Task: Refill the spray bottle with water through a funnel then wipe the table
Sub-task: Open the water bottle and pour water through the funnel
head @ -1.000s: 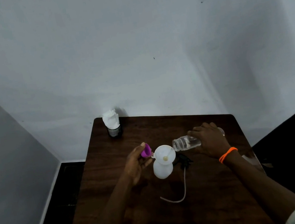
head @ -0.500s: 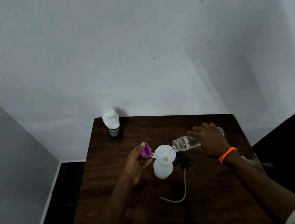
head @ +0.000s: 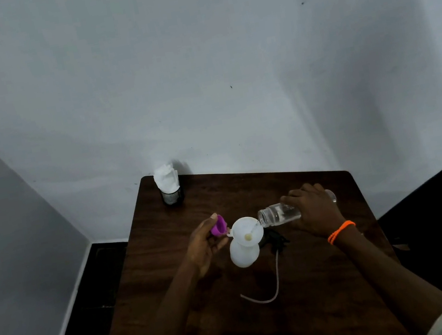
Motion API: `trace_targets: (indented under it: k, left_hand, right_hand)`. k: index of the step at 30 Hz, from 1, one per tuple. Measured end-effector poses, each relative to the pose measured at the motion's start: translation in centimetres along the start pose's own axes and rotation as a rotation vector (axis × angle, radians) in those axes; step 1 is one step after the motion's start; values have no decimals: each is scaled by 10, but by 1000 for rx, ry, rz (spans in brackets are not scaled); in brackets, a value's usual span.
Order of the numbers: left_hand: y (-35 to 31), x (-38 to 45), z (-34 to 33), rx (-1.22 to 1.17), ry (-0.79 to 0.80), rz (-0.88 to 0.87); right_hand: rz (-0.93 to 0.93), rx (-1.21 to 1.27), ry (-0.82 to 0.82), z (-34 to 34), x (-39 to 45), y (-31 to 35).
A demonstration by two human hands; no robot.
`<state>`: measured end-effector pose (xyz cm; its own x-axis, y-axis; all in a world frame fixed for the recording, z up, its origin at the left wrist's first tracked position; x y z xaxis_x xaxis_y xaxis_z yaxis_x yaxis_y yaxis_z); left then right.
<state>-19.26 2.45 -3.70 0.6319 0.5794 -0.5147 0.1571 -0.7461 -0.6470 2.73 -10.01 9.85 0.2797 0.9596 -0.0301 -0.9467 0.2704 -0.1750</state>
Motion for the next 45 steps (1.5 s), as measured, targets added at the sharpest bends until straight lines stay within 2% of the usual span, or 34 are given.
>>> trace_targets:
  k: [26,34,40,45]
  left_hand:
    - [-2,-5,0,41,21,5]
    - [-6,-3,0,35,26,-10]
    - [-21,-2,-12,24,68,-58]
    - [-41,1,-32,109,102,-160]
  right_hand:
    - [17,17,-70,10,-3,4]
    - [-32,22,-23,1,-4,4]
    - [-89,77,11,-13,-8,3]
    - [-135,188,-48,-15,-6,3]
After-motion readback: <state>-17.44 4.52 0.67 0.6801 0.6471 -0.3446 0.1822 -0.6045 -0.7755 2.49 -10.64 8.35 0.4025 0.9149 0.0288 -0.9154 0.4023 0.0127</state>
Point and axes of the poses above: each hand's wrist, its own x-axis towards the middle knuckle, its own z-axis out of the back of the hand, y = z × x, the point moved 9 cm from there along x, towards the middle knuckle, and after that the axes turned 2 degrees about -x, right-handed, at the moved point
